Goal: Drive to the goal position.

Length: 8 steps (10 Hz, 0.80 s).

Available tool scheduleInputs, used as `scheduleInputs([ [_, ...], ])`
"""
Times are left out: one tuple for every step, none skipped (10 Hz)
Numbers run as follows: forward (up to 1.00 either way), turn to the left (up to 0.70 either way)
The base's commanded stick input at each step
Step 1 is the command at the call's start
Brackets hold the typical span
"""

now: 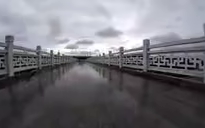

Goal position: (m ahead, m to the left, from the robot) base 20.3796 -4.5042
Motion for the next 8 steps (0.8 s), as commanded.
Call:
scheduleInputs([
  [0.53,0.0],
  [0.53,0.0],
  [0.53,0.0],
  [0.53,0.0],
  [0.53,0.02],
  [0.53,0.08],
  [0.53,0.11],
  [0.53,0.11],
])
